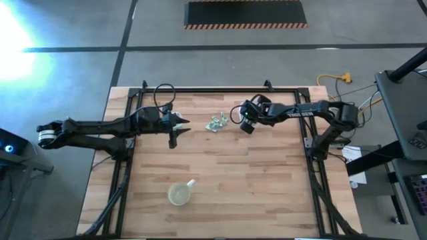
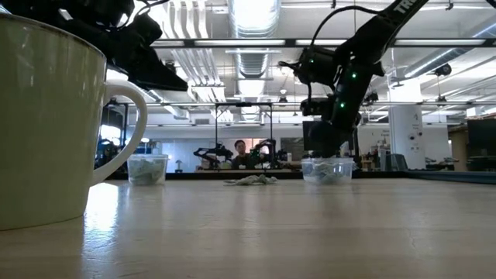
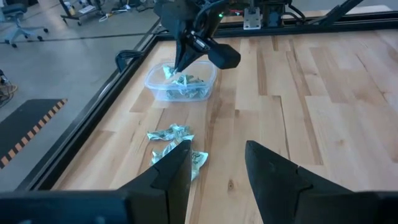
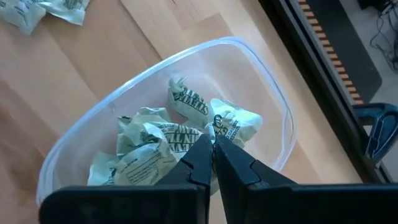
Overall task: Pick and place items into bin
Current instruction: Put the green stevia packet into the rectangular transparent bin
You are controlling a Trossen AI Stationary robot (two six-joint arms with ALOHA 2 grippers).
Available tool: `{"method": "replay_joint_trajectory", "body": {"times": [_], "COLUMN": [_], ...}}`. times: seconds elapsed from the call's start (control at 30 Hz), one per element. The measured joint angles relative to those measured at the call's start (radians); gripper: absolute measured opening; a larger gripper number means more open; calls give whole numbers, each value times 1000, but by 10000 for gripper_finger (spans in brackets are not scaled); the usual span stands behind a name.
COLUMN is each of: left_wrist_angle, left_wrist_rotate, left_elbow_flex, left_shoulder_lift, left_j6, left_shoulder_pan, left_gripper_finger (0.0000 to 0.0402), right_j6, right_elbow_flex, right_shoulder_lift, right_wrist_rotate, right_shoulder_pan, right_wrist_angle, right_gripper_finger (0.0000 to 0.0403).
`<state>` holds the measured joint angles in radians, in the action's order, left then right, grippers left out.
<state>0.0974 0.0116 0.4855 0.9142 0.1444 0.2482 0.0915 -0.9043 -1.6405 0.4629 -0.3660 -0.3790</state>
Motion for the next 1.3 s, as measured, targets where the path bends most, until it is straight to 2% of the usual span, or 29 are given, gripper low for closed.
{"method": "replay_joint_trajectory", "body": {"times": [0.13,0.47,0.63,0.7,0.87,0.97,1.3], "left_wrist_angle": [0,0,0,0,0,0,0], "left_wrist_rotate": [0,0,0,0,0,0,0], "left_elbow_flex": [0,0,0,0,0,0,0], "left_shoulder_lift": [0,0,0,0,0,0,0], "left_j6": [0,1,1,1,1,1,0], "left_shoulder_pan": [0,0,0,0,0,0,0], "left_gripper_finger": [135,135,135,135,135,135,135], "right_j6": [2,1,-13,-43,-114,-167,-279], "right_elbow_flex": [0,0,0,0,0,0,-12], "right_shoulder_lift": [6,23,76,100,116,81,-99], "right_wrist_rotate": [0,0,-13,-67,-363,-474,-489], "right_shoulder_pan": [-2,-2,20,34,51,69,100], "right_wrist_angle": [-1,-11,0,20,135,208,389], "right_gripper_finger": [22,113,135,136,129,123,110]}}
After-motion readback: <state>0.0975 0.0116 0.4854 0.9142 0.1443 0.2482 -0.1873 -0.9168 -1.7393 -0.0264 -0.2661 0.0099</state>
